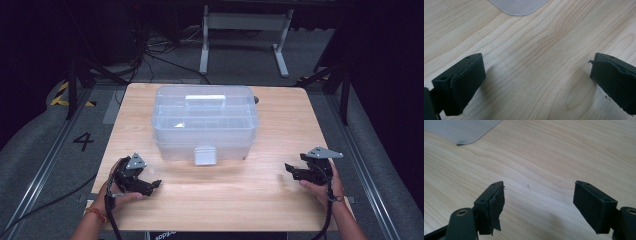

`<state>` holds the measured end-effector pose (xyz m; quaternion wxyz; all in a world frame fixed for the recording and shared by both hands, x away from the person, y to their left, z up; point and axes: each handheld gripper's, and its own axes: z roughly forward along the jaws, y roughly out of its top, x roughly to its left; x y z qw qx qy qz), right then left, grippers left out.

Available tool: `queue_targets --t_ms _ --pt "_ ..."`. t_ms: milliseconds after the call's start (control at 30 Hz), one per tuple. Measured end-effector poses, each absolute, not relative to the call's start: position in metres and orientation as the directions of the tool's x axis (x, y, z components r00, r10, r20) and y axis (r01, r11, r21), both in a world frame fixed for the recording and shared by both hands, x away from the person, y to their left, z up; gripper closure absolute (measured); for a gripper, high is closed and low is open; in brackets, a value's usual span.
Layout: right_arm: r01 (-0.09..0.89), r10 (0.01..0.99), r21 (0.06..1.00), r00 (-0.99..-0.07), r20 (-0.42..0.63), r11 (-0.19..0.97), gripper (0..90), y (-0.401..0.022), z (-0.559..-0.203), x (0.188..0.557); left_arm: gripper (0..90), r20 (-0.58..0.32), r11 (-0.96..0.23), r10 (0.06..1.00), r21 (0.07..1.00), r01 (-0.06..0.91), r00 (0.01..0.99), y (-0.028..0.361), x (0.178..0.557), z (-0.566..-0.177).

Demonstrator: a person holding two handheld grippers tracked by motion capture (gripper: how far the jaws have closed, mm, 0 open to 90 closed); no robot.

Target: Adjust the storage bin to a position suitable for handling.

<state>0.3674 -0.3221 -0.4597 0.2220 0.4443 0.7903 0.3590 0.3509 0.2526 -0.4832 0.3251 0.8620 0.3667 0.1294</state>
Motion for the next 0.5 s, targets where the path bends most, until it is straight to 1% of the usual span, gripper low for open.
queue_targets --t_ms 267,500 --pt "0.498 0.854 0.802 -0.519 -0.031 0.331 26.9 -0.319 -0.437 0.374 0.5 -0.015 -0.519 0.718 0.654 0.55 0.696 0.253 0.351 -0.483" --pt "0.462 0.849 0.817 -0.525 -0.063 0.346 27.3 -0.318 -0.414 0.383 0.5 -0.015 -0.518 0.719 0.655 0.55 0.695 0.253 0.351 -0.483"
